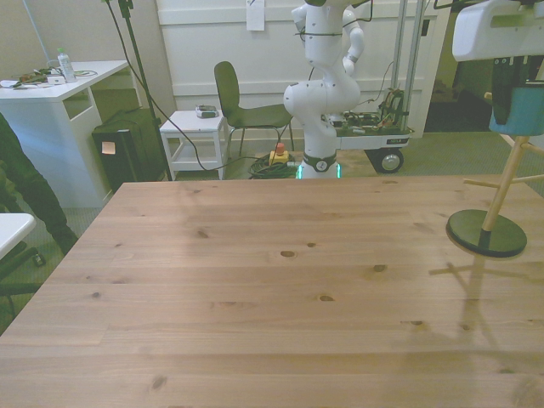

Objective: Hang the mug

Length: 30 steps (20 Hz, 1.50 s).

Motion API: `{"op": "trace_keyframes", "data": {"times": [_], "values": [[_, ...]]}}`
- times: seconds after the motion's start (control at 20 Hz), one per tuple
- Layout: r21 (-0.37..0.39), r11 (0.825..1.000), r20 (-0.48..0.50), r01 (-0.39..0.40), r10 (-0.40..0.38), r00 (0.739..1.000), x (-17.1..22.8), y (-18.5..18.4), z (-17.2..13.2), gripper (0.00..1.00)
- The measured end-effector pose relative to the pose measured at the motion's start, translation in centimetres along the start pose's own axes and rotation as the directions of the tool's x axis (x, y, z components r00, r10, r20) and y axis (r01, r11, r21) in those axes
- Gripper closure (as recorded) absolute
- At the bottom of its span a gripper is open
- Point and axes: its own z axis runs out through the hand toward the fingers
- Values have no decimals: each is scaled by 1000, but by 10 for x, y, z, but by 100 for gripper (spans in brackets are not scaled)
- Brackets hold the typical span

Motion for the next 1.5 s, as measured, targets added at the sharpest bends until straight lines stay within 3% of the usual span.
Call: {"op": "trace_keyframes", "data": {"times": [0.45, 0.5, 1.3, 1.5], "values": [[16, 1000, 3, -10, 10, 1000, -3, -6, 8, 100], [16, 1000, 5, -15, 15, 1000, -3, -6, 9, 0], [24, 999, 10, -46, 46, 999, -3, -4, 6, 0], [37, 996, 15, -79, 79, 997, 0, 12, -4, 0]]}}
